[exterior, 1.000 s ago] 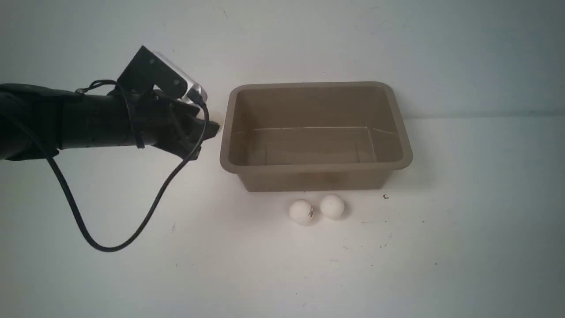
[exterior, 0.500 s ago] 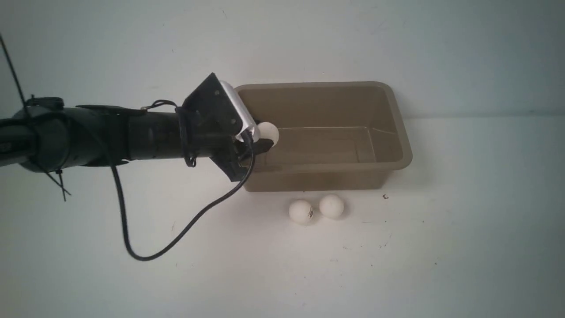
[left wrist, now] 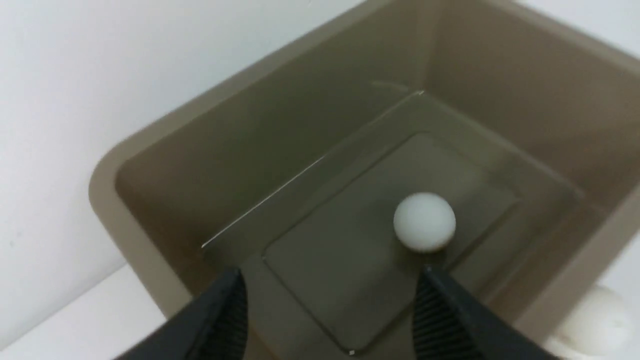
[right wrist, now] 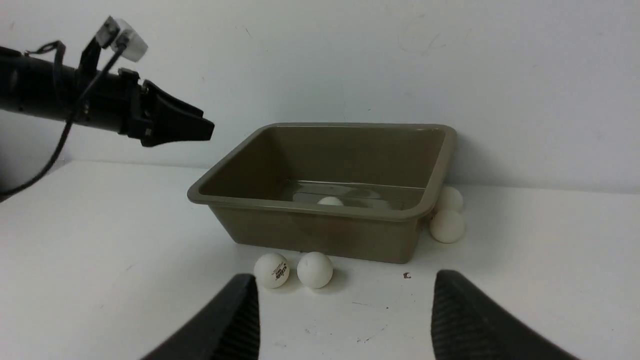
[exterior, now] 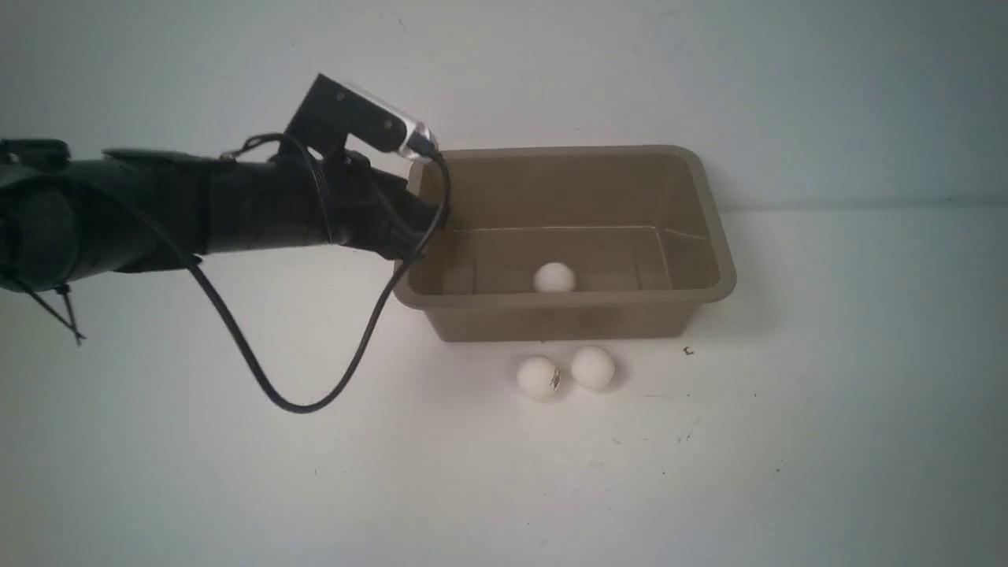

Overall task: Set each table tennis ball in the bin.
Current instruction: Use the left arm to clamp the table tennis ball closest to it

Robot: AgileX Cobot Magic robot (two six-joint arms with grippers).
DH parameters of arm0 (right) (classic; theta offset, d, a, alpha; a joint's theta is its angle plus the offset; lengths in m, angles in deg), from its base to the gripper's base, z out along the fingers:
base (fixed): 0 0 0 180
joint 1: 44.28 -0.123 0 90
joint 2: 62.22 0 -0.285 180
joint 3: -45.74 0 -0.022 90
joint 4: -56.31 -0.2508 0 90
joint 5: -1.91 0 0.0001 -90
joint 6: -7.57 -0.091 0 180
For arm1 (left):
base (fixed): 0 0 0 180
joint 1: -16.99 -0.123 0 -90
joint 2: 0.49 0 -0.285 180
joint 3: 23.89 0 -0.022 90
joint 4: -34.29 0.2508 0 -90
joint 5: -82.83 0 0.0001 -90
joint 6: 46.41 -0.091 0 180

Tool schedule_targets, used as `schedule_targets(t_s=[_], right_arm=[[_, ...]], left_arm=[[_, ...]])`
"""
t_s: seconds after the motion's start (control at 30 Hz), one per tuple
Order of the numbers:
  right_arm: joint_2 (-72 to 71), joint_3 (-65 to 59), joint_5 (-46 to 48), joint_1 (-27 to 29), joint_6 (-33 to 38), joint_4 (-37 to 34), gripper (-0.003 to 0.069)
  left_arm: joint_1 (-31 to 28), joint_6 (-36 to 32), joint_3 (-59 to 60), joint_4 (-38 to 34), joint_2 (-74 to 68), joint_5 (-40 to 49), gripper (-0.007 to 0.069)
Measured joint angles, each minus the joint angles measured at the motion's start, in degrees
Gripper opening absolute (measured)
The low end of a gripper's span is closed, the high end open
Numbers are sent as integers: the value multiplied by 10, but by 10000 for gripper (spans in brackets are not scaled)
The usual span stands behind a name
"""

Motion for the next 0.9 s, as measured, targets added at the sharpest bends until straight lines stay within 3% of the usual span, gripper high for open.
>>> schedule_targets(t_s=[0.03, 0.2, 0.43, 0.6, 0.9], right_arm=[[0, 0, 0, 0, 0, 0, 423], [0, 0, 0, 0, 4, 1, 423], [0, 0, 0, 0, 42, 1, 423], [0, 0, 0, 0, 47, 1, 423], [0, 0, 0, 0, 47, 1, 422]], left_arm=[[0, 12, 0, 7, 3, 1, 405], [0, 221, 0, 220, 82, 62, 405], [0, 436, 0, 398, 123, 171, 405], [20, 492, 0, 455, 123, 249, 405], [132, 557, 0, 524, 100, 223, 405]])
